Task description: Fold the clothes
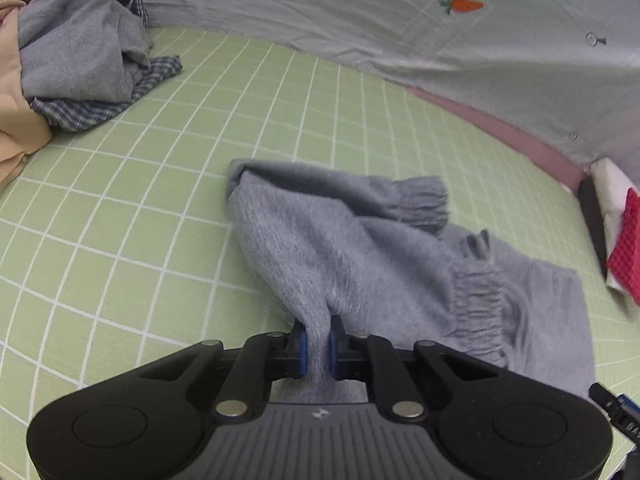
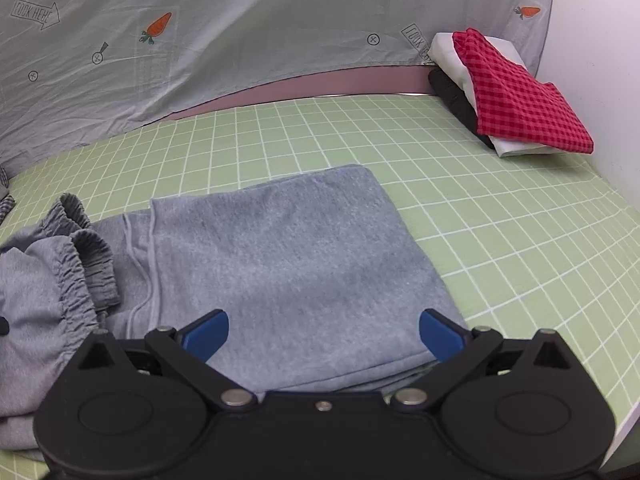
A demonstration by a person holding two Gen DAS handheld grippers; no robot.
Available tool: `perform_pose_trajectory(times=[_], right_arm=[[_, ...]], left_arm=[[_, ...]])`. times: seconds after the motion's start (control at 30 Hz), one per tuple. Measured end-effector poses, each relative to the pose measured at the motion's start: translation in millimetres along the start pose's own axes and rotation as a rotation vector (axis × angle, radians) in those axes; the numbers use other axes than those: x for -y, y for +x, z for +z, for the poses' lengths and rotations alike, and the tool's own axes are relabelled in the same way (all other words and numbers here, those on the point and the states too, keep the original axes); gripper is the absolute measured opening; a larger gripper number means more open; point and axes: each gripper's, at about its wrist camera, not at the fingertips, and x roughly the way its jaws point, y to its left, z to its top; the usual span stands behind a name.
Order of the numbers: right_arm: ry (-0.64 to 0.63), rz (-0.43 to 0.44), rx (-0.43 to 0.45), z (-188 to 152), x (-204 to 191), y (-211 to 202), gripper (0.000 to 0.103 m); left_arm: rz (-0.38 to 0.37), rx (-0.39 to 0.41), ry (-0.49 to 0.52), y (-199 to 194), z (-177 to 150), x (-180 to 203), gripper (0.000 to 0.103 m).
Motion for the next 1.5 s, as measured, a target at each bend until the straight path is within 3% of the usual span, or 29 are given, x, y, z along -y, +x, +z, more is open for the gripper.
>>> perform_pose_trajectory(times=[0.13, 0.3, 0.4, 0.47, 0.53, 0.57, 0.63, 0.7, 0.87, 1.03, 1.17, 1.33, 1.4, 1.5], right_arm=[[-0.001, -0.003, -0.002, 7, 44, 13, 0.103], [0.02, 0.004, -0.019, 12, 103, 32, 0.103], [0.002, -0.001, -0.017, 18, 135, 37, 0.103], [0.01, -0.006, -0.021, 21, 155, 40, 0.103], [0.029, -0.007, -0.026, 22, 174, 43, 0.103], [0.037, -0.004, -0.03, 23, 182, 44, 0.103], [0.048, 0.006, -0.037, 23, 194, 47, 0.103], [0.059, 0.018, -0.039, 24, 200, 49, 0.103], [0.12, 0.11, -0.041, 27, 195, 53, 0.102], [0.163, 0.248, -0.016, 37, 158, 53, 0.101], [0.216, 0.411, -0.048, 43, 122, 61, 0.09], [0.292, 0.562, -0.137, 42, 81, 83, 0.073], [0.334, 0.599, -0.182, 37, 72, 94, 0.059], [0.382, 0.625, -0.214, 31, 64, 103, 0.053]], left_arm=[[-0.076, 0.072, 0.02, -12, 2, 62, 0.01], [-0.19, 0.068, 0.114, 7, -18, 167, 0.01], [-0.212, -0.008, 0.105, 43, -34, 213, 0.013], [-0.226, -0.06, 0.099, 67, -44, 244, 0.02], [-0.185, -0.129, 0.082, 84, -53, 258, 0.035], [-0.181, -0.115, 0.076, 79, -56, 259, 0.039], [-0.174, -0.087, 0.064, 69, -61, 260, 0.059], [-0.167, -0.059, 0.052, 60, -67, 261, 0.067], [-0.043, 0.018, 0.017, 28, -60, 230, 0.072], [0.089, 0.009, -0.036, 11, -61, 180, 0.073], [0.155, -0.011, -0.068, -2, -63, 140, 0.073], [0.172, -0.022, -0.07, -9, -53, 107, 0.073], [0.169, -0.022, -0.062, -7, -45, 98, 0.073], [0.152, -0.024, -0.039, -3, -35, 91, 0.073]])
